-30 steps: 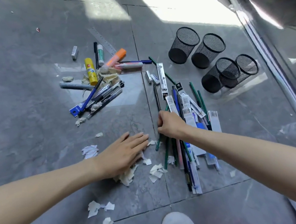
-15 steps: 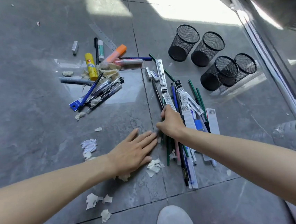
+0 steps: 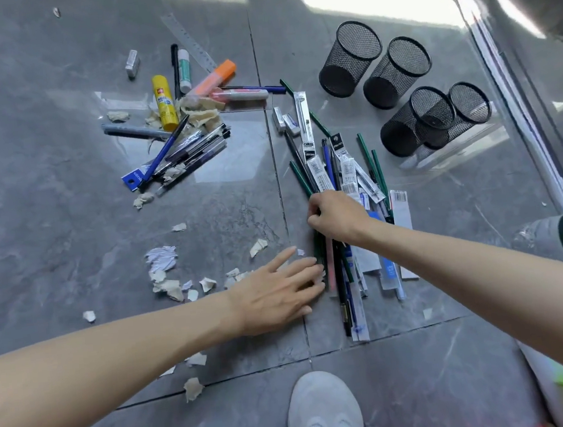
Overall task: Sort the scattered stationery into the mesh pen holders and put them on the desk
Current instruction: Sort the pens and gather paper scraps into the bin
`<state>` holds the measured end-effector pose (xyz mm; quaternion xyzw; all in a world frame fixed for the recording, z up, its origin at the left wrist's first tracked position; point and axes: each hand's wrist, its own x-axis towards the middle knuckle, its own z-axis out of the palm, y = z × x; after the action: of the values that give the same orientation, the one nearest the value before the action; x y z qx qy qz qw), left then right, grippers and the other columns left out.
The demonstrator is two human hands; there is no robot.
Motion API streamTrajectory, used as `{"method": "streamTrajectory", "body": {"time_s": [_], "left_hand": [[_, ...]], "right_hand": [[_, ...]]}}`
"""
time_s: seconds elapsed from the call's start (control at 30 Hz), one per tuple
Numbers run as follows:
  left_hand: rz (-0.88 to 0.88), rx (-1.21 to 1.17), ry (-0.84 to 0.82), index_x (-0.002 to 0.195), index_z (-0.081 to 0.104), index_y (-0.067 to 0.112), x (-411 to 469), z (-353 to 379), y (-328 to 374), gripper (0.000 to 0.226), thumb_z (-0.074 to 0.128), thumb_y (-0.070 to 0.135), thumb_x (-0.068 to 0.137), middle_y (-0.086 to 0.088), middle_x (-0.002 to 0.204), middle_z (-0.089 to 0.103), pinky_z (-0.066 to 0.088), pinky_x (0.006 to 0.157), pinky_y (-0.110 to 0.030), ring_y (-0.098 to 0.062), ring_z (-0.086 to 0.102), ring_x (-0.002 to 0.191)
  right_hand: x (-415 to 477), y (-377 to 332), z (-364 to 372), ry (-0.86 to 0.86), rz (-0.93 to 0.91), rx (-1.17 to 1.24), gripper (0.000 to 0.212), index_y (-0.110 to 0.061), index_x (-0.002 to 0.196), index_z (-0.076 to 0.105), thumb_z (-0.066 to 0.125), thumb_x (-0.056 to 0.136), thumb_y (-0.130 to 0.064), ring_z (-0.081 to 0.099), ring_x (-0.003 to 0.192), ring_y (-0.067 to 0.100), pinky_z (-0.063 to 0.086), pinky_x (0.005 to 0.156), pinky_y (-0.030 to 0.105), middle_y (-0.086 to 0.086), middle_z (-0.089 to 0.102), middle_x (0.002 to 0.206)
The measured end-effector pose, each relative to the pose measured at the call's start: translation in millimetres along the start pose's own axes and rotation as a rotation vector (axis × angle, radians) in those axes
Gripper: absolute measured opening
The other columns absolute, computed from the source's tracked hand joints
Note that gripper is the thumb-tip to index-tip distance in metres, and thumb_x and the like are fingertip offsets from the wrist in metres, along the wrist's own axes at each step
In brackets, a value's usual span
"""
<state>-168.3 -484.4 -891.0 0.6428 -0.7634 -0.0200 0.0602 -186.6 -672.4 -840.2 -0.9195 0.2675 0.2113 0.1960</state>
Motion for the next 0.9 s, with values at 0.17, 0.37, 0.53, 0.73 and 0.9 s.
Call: {"method": "streamTrajectory", "body": {"time_s": [0.17, 0.37, 0.53, 0.73, 0.9], "left_hand": [[0.011, -0.061, -0.039, 0.14, 0.043, 0.012, -34, 3, -10, 0.051, 0.023, 0.038, 0.101, -0.004, 0.144, 0.045, 0.014, 0.113, -0.042, -0.017, 0.04, 0.134], [0.056, -0.062, -0.044, 0.129, 0.052, 0.012, -61, -5, -31, 0.044, 0.025, 0.034, 0.102, -0.007, 0.136, 0.052, 0.018, 0.114, -0.041, -0.021, 0.043, 0.131], [-0.162, 0.0, -0.017, 0.132, 0.05, 0.01, -30, -8, -28, 0.051, 0.023, 0.038, 0.099, -0.019, 0.144, 0.042, 0.024, 0.112, -0.052, -0.033, 0.036, 0.136], [-0.099, 0.013, -0.079, 0.134, 0.05, 0.008, 1, 4, -16, 0.057, 0.023, 0.042, 0.098, -0.008, 0.143, 0.046, 0.02, 0.113, -0.052, -0.02, 0.041, 0.134], [-0.06, 0.005, -0.081, 0.131, 0.054, 0.006, -38, -1, -31, 0.055, 0.024, 0.04, 0.099, -0.009, 0.142, 0.047, 0.017, 0.111, -0.046, -0.022, 0.043, 0.133]], "right_hand": [[-2, 6, 5, 0.004, -0.026, -0.024, 0.007, -0.017, 0.084, 0.058, 0.063, 0.079, -0.015, 0.057, 0.083, 0.021, 0.045, 0.068, 0.032, 0.001, 0.056, 0.099], [-4, 10, 12, -0.008, -0.006, 0.006, 0.022, -0.017, 0.096, 0.052, 0.06, 0.078, -0.007, 0.053, 0.09, 0.022, 0.038, 0.068, 0.03, 0.003, 0.049, 0.107], [-4, 9, 10, -0.018, 0.001, 0.009, 0.027, -0.017, 0.097, 0.053, 0.054, 0.074, -0.001, 0.053, 0.088, 0.024, 0.039, 0.067, 0.031, 0.004, 0.047, 0.107], [-13, 8, 13, 0.075, -0.032, -0.11, 0.025, -0.014, 0.095, 0.049, 0.058, 0.075, -0.002, 0.049, 0.085, 0.027, 0.037, 0.062, 0.033, 0.007, 0.041, 0.106], [-19, -2, 10, 0.198, -0.166, -0.441, 0.032, -0.007, 0.095, 0.047, 0.057, 0.068, 0.007, 0.04, 0.095, 0.03, 0.024, 0.06, 0.035, 0.014, 0.037, 0.114]]}}
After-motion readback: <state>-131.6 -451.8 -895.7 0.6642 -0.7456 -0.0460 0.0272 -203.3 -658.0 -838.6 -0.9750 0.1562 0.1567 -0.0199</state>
